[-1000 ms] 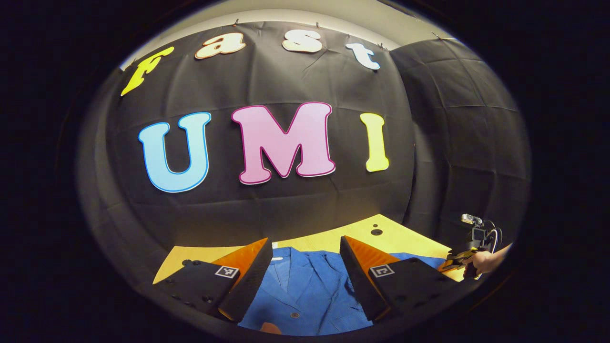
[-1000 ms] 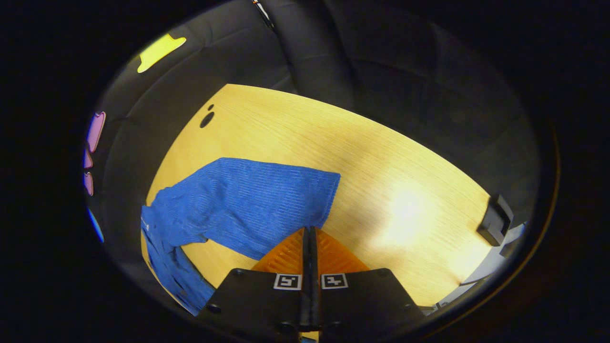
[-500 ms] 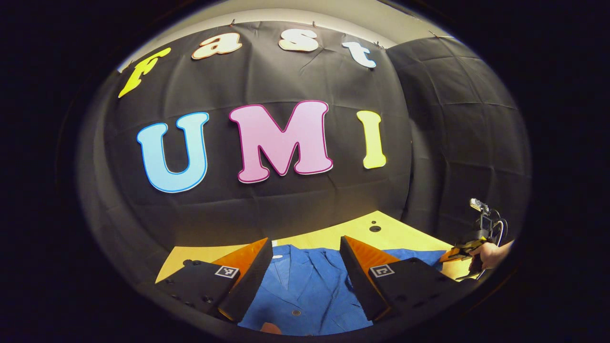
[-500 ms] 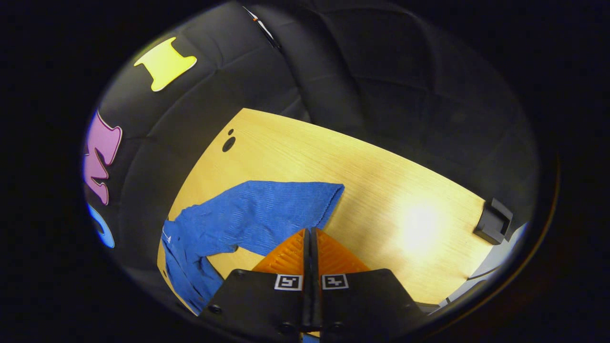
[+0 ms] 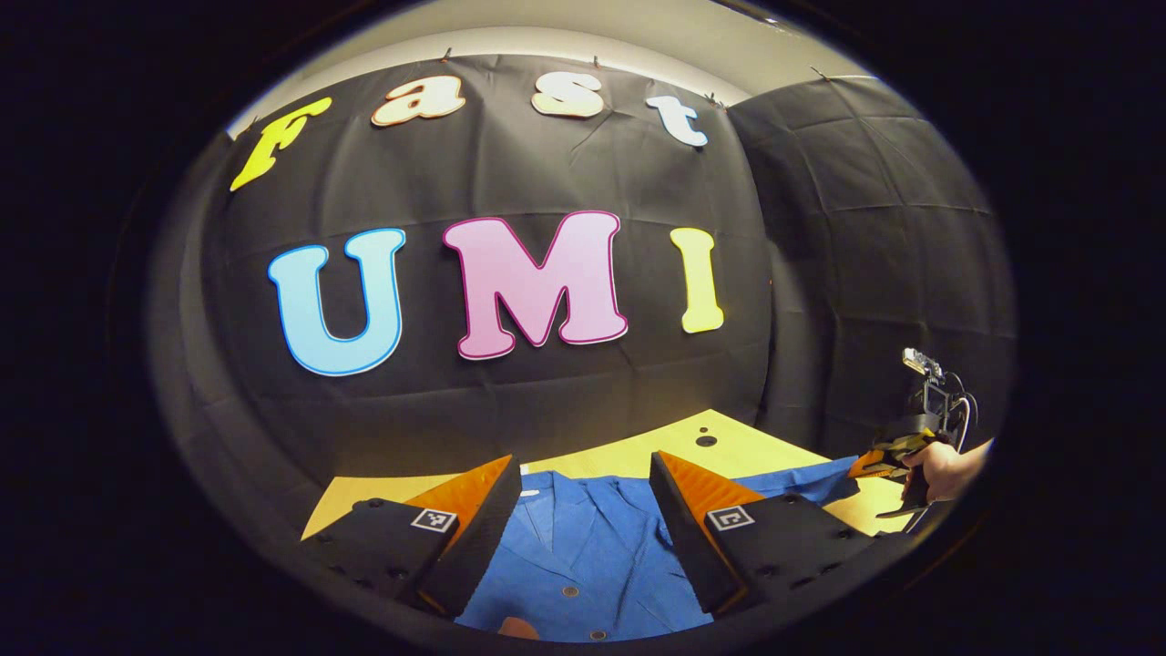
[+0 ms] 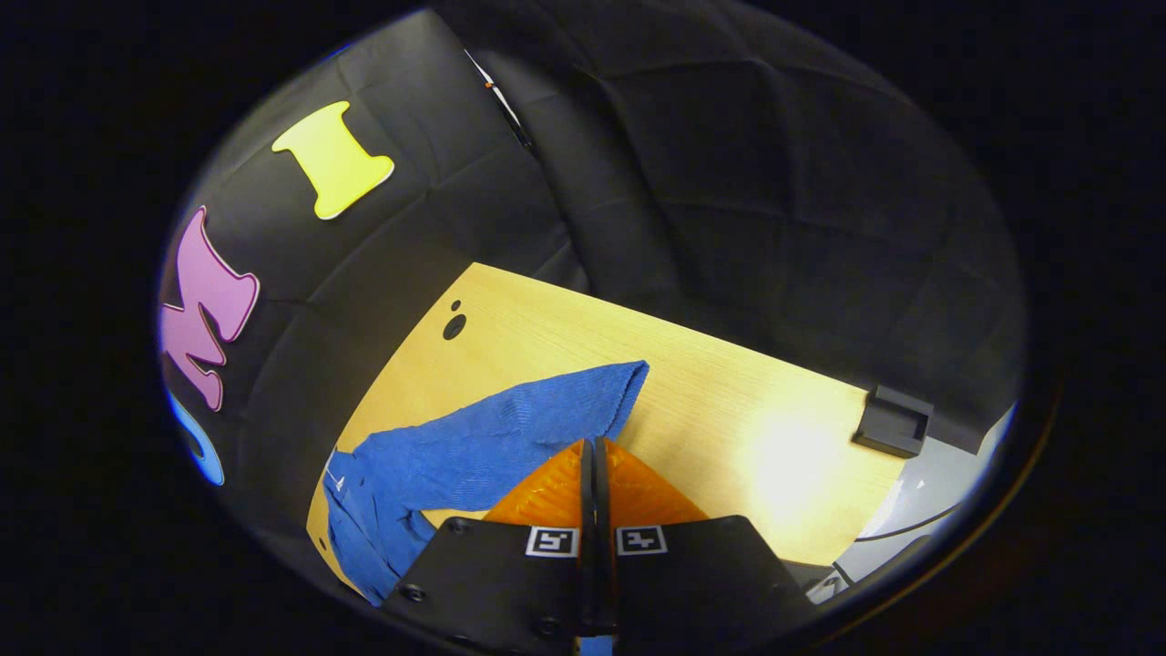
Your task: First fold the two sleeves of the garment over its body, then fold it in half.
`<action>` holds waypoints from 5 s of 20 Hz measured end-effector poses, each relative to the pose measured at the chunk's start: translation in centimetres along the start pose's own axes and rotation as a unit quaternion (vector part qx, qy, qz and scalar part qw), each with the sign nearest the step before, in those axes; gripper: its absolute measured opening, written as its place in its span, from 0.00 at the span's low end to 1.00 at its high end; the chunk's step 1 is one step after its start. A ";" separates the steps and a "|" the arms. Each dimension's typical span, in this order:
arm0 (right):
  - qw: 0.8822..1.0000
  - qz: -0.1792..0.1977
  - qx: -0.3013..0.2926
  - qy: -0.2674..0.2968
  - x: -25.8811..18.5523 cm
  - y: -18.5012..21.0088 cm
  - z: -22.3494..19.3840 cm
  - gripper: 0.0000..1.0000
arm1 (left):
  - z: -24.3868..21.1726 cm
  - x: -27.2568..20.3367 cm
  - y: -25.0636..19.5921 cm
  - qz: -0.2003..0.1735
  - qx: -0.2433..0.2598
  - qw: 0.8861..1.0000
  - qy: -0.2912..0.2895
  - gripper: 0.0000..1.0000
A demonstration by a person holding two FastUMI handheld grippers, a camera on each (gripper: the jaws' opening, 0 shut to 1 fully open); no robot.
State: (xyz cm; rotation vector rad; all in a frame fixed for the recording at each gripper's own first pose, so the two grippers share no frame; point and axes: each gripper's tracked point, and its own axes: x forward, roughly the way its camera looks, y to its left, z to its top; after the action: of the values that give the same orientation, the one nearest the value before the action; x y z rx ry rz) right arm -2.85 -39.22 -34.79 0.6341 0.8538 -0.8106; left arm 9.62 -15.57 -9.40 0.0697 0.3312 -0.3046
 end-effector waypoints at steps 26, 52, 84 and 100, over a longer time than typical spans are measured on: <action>0.936 0.258 -0.233 0.057 -9.3 43.4 -18.9 0.01 | -9.5 -17.0 20.5 0.208 -0.128 0.970 0.009 0.82; 0.835 0.318 -0.449 -0.031 -13.3 50.3 -35.9 1.00 | -26.6 -21.1 32.1 0.333 -0.338 0.858 0.195 0.83; 0.826 0.383 -0.413 0.000 -15.2 35.2 -32.8 0.99 | -39.8 -12.7 36.8 0.356 -0.450 0.713 0.402 0.34; 0.846 0.354 -0.396 -0.037 -14.4 32.2 -25.4 0.99 | -33.8 -10.4 36.5 0.318 -0.473 0.758 0.316 0.00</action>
State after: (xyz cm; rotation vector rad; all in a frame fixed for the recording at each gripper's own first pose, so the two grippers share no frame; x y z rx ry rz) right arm 7.62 2.71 -30.40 0.1309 0.7190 0.2162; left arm 0.94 26.03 -37.25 -0.7308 1.0773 0.6204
